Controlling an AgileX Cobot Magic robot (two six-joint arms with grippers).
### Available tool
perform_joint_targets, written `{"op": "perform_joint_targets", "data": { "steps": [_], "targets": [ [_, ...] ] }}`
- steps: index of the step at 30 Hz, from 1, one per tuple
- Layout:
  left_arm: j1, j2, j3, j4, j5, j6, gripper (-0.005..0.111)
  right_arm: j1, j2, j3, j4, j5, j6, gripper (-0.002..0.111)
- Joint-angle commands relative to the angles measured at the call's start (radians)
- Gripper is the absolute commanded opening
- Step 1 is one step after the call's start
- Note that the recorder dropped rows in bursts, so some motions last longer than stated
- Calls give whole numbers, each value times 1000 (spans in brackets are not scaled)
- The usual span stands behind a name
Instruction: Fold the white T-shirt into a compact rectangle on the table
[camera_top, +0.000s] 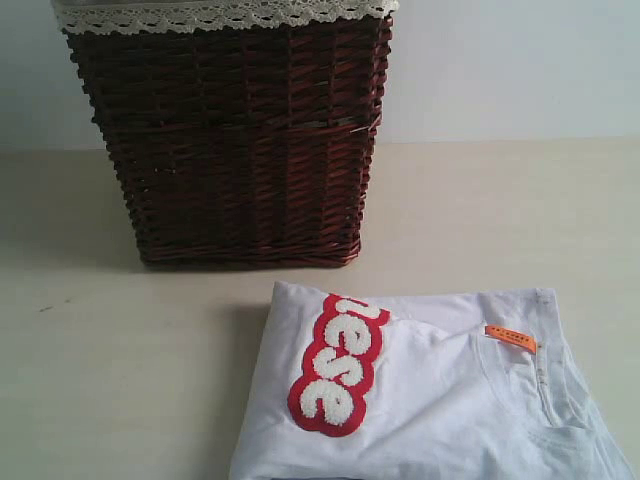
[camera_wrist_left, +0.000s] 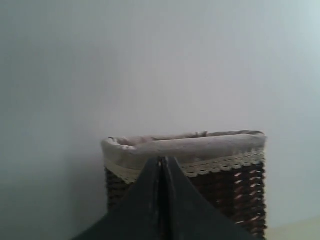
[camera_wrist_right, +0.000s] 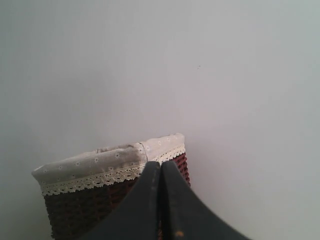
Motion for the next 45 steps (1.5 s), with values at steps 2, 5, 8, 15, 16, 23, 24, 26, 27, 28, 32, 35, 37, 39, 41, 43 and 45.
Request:
{"op": "perform_joint_targets", "data": {
  "steps": [2,5,8,15,16,23,24,26,27,28,32,35,37,39,41,43,45],
  "targets": [
    [85,-3,111,77,-136,-3,0,-4,-5,3,-1,-1,-4,0],
    [131,-3,153,113,-145,-4,0,-4,-5,3,-1,-1,-4,0],
    [182,-3,184,117,-145,-6,0,-4,-5,3,-1,-1,-4,0],
    [292,-3,252,120,-158,-6,0,-4,-5,3,-1,-1,-4,0],
    [301,-3,265,120,-161,-6,0,-4,-5,3,-1,-1,-4,0],
    [308,-3,305,120,-72,-6,0,-4,-5,3,2,-1,-4,0],
    [308,-3,305,120,-52,-6,0,-4,-5,3,2,-1,-4,0],
    [308,-3,305,120,-34,-6,0,-4,-5,3,2,-1,-4,0],
    [308,-3,305,117,-28,-6,0,-4,-5,3,2,-1,-4,0],
    [308,-3,305,117,-28,-6,0,-4,-5,3,2,-1,-4,0],
    [308,-3,305,117,34,-6,0,-4,-5,3,2,-1,-4,0],
    [308,-3,305,115,97,-6,0,-4,-5,3,2,-1,-4,0],
    [310,-3,305,109,145,-6,0,-4,-5,3,2,-1,-4,0],
    [327,-3,305,109,193,-23,0,-4,-5,3,2,-1,-4,0],
    [345,-3,305,109,229,-25,0,-4,-5,3,2,-1,-4,0],
    [356,-3,305,109,254,-25,0,-4,-5,3,2,-1,-4,0],
    [358,-3,305,109,281,-25,0,-4,-5,3,2,-1,-4,0]
  ]
}}
